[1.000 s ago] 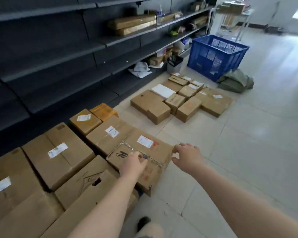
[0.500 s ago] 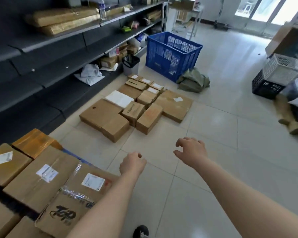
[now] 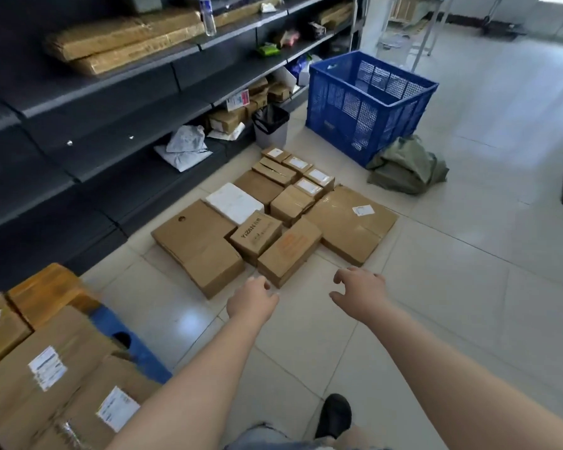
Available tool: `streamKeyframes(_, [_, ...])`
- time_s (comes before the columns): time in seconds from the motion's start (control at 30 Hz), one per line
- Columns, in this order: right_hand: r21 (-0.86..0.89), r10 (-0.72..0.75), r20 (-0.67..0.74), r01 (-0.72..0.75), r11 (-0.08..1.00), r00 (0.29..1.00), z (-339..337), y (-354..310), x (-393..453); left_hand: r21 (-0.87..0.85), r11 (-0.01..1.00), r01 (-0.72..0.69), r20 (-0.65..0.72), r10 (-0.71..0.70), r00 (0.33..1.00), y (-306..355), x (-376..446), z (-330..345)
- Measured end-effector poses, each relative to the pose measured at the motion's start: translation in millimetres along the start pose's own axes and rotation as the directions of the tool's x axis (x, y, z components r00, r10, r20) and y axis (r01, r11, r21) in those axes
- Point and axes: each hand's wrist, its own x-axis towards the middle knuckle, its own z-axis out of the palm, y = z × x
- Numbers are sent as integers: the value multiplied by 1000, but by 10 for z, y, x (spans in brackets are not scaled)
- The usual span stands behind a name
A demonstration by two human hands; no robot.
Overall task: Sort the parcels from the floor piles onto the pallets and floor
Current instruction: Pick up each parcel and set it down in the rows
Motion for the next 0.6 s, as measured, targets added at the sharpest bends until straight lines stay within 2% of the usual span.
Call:
streamKeyframes(0.17, [31,-21,87,18,999,996,-254,595,891,-42,992,116,1,-116,993,555,626,74])
streamKeyframes(0.33, [37,-60,169,54,998,984,-290,886,1942,-138,955,262,36,-260,965,822,1479,296])
streamKeyframes(0.6, [54,-25,341,7,999,940,-12,1144,4119,-341,781,523,174,-495,852,936,3335,892])
